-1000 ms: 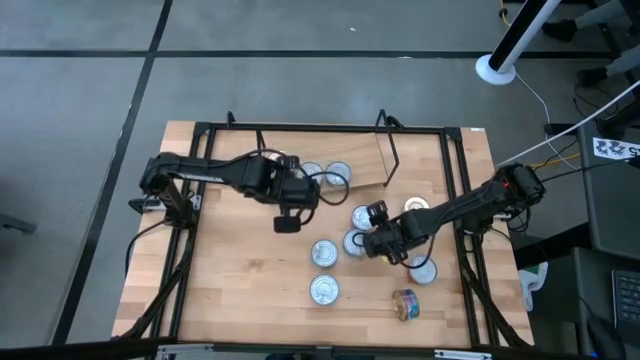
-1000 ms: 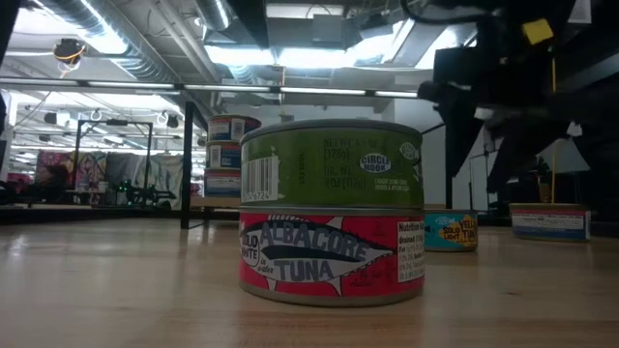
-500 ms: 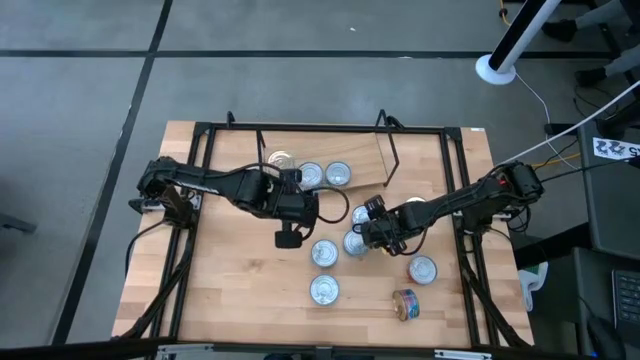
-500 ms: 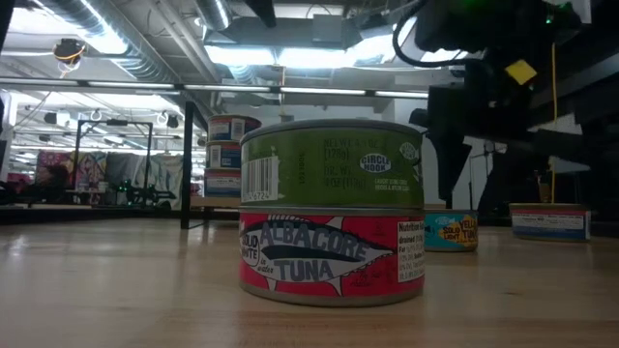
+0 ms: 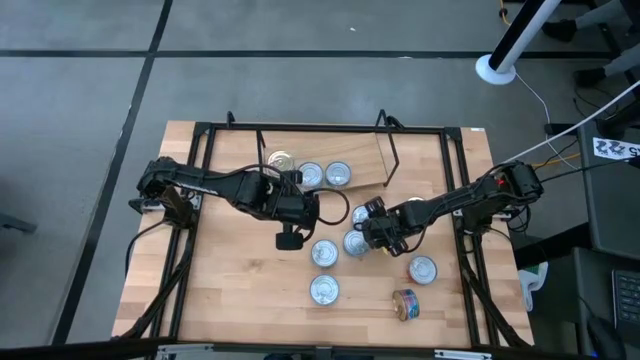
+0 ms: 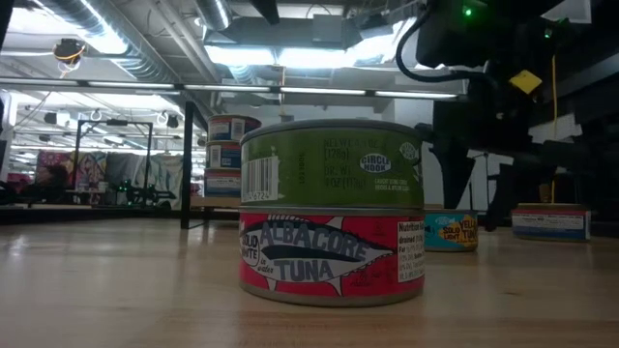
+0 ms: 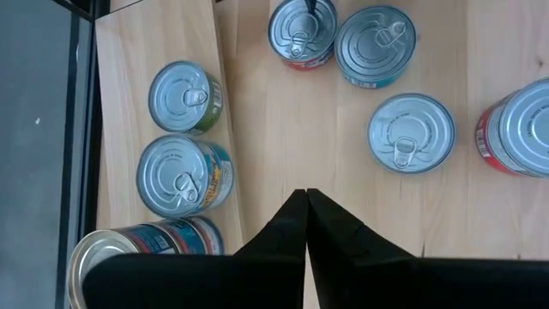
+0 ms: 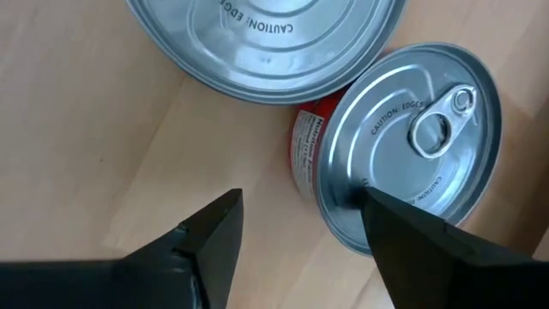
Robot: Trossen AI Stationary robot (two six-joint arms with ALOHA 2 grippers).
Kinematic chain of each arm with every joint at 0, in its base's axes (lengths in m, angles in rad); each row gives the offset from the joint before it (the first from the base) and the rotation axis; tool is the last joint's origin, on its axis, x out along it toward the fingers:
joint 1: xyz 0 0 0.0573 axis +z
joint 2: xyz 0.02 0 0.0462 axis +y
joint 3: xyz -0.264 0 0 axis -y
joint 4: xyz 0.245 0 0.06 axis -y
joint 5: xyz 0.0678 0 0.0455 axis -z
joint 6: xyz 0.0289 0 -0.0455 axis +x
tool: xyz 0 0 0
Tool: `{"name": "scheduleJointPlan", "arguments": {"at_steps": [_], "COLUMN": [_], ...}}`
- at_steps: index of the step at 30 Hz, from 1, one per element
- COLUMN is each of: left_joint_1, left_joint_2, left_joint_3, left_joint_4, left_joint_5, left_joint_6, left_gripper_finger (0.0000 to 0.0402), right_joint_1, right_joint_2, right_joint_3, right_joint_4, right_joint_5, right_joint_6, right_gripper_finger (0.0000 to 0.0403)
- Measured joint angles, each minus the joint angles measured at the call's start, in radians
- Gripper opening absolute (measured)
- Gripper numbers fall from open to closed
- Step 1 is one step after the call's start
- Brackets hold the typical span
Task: Stack canned seafood by type on shelf
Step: Put the top right red tuna can on the shelf
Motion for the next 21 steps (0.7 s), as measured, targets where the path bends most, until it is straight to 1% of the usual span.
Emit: {"name": "scheduleJointPlan", "arguments": {"at_steps": [2, 4, 13, 21], "left_joint_1": [0.0, 0.0, 0.0, 0.0], "left_joint_2": [0.0, 0.0, 0.0, 0.0], "left_joint_3": [0.0, 0.0, 0.0, 0.0], "left_joint_4": [0.0, 0.0, -0.001, -0.001], "left_joint_5": [0.0, 0.0, 0.0, 0.0], "left_joint_6": [0.0, 0.0, -0.001, -0.007], "left_gripper_finger": [0.0003, 0.0003, 0.0003, 0.0003], "right_joint_1": [0.0, 0.0, 0.0, 0.0], "right_joint_2": [0.0, 0.0, 0.0, -0.001], "right_joint_3": [0.0, 0.0, 0.001, 0.002], "right_joint_4": [0.0, 0.001, 0.002, 0.001], "right_joint_5": [0.0, 0.001, 0.005, 0.005], "right_joint_6": [0.0, 0.0, 0.005, 0.006], "right_gripper_finger": [0.0231, 0.0217, 0.0124, 0.0075]}}
